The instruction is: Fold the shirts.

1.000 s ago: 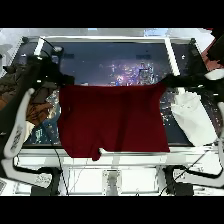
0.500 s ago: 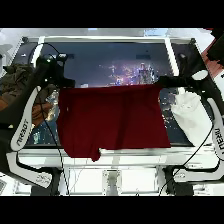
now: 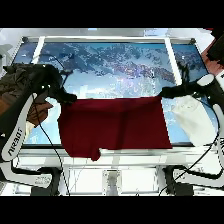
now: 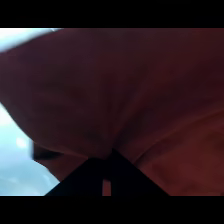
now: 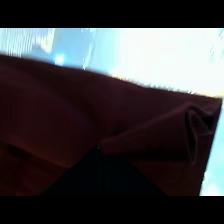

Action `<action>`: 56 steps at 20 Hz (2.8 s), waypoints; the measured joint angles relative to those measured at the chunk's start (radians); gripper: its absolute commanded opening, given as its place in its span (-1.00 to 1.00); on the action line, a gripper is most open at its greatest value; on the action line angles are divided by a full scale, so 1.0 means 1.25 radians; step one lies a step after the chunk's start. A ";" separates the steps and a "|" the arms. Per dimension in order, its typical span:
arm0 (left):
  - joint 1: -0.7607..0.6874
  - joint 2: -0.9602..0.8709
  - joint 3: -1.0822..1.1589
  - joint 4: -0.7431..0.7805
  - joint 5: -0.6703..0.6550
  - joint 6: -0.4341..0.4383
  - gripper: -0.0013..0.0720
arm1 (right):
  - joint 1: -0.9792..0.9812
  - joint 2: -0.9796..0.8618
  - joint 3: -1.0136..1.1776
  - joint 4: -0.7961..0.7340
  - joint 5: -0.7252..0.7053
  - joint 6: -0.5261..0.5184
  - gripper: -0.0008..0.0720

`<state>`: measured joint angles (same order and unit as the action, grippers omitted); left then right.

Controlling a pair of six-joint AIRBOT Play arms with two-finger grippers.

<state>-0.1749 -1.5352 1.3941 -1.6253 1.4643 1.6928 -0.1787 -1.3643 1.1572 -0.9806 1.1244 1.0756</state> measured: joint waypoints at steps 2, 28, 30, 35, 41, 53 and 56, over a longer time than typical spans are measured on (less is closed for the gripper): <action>0.000 0.001 -0.070 -0.005 -0.020 0.007 -0.94 | 0.015 0.002 -0.064 -0.006 -0.011 0.000 -0.92; 0.000 0.673 -0.596 -0.059 0.019 -0.344 0.89 | -0.146 0.314 -0.182 -0.229 0.176 0.061 -0.07; 0.000 0.728 -0.680 -0.101 0.022 -0.413 0.89 | -0.157 0.333 -0.187 -0.215 0.183 0.061 -0.06; 0.000 0.776 -0.842 -0.179 -0.077 -0.522 0.89 | -0.169 0.350 -0.192 -0.126 0.177 0.042 -0.07; 0.000 0.784 -0.927 -0.209 -0.203 -0.580 0.89 | -0.171 0.354 -0.193 -0.055 0.176 0.025 -0.07; 0.000 0.699 -0.946 -0.260 -0.320 -0.530 -0.93 | -0.172 0.354 -0.193 -0.002 0.181 0.021 -0.08; 0.000 0.690 -0.924 -0.266 -0.297 -0.506 -0.94 | -0.172 0.354 -0.193 -0.002 0.193 0.022 -0.13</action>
<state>-0.1749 -0.6724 0.2386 -1.9579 1.0927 1.0607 -0.3931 -0.9218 0.9161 -0.9829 1.3659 1.1027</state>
